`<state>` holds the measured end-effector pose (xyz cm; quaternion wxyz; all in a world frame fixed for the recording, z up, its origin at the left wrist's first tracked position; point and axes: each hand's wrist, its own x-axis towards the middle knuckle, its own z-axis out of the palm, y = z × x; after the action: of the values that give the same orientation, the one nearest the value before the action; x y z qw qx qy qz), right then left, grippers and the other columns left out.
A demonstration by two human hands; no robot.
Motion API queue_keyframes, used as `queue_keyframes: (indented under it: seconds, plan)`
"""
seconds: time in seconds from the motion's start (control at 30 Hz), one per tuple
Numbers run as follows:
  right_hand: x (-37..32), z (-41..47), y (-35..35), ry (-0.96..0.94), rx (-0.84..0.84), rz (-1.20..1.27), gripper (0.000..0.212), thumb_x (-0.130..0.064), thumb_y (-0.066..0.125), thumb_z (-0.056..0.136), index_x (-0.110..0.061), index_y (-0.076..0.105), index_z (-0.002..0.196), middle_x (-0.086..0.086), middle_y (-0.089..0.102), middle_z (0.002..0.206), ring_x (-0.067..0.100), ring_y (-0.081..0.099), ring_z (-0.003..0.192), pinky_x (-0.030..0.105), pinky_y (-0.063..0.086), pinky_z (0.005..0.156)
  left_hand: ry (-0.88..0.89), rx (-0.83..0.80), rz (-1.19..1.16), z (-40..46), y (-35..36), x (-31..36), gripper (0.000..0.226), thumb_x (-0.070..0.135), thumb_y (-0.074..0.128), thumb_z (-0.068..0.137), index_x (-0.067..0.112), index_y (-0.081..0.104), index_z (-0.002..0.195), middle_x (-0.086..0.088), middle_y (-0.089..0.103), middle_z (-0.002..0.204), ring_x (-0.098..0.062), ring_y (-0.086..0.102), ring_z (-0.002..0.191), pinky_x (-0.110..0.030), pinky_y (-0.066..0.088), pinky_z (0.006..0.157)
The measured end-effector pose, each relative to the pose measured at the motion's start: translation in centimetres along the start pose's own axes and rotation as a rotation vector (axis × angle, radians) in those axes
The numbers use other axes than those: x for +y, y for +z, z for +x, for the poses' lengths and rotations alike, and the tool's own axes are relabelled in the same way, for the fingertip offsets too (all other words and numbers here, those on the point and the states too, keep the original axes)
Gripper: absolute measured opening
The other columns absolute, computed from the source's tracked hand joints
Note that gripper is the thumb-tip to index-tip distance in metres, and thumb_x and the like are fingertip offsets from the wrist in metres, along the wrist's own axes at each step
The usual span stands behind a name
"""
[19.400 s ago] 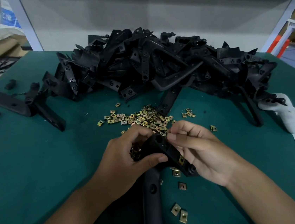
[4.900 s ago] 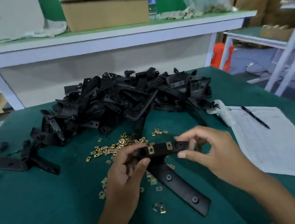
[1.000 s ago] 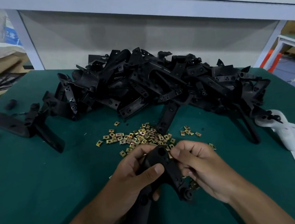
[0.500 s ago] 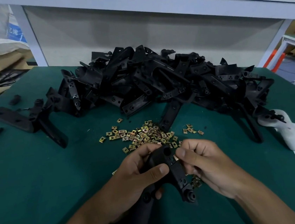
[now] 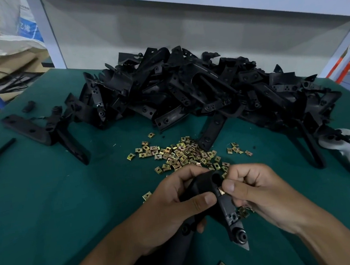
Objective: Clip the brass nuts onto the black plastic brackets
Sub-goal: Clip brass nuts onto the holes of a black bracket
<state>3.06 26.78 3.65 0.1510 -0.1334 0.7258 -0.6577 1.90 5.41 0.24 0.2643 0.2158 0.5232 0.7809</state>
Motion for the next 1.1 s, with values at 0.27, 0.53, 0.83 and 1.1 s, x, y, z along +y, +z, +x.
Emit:
queue_keyframes:
  seconds: [0.27,0.53,0.83,1.1]
  plan:
    - [0.1,0.1,0.7,-0.02,0.049,-0.025,0.029,-0.054,0.078,0.078,-0.031,0.067,0.065,-0.012,0.056,0.063,0.001,0.049,0.06,0.013,0.041,0.06,0.007,0.044,0.011,0.1,0.4,0.0,0.028,0.017,0.072,0.093,0.009,0.059,0.116,-0.003,0.063,0.094,-0.019,0.056,0.075,-0.028,0.053,0.06]
    - [0.9,1.4,-0.6,0.181,0.173,0.85,0.05,0.024,0.044,0.068,0.0,0.058,0.11,0.023,0.067,0.116,0.026,0.067,0.102,0.038,0.052,0.102,0.0,0.084,-0.114,0.3,0.0,0.2,0.038,0.044,0.08,0.083,0.017,0.067,0.106,-0.012,0.069,0.098,-0.019,0.062,0.061,-0.026,0.046,0.058]
    - [0.6,1.3,-0.1,0.201,0.152,0.706,0.025,0.001,0.062,0.086,-0.009,0.081,0.1,0.018,0.073,0.114,0.022,0.074,0.1,0.026,0.06,0.075,-0.083,0.19,-0.222,0.7,-0.4,0.9,0.077,0.038,0.103,0.038,0.003,0.07,0.098,-0.016,0.067,0.075,-0.018,0.06,0.045,-0.022,0.049,0.042]
    - [0.6,1.4,-0.1,0.16,0.214,0.679,0.022,-0.006,0.068,0.081,-0.008,0.075,0.101,0.015,0.072,0.099,0.012,0.069,0.07,0.018,0.053,0.053,0.045,0.163,-0.047,0.5,-0.2,1.1,0.046,0.043,0.1,0.048,0.028,0.078,0.085,0.003,0.074,0.077,-0.005,0.068,0.066,-0.015,0.052,0.062]
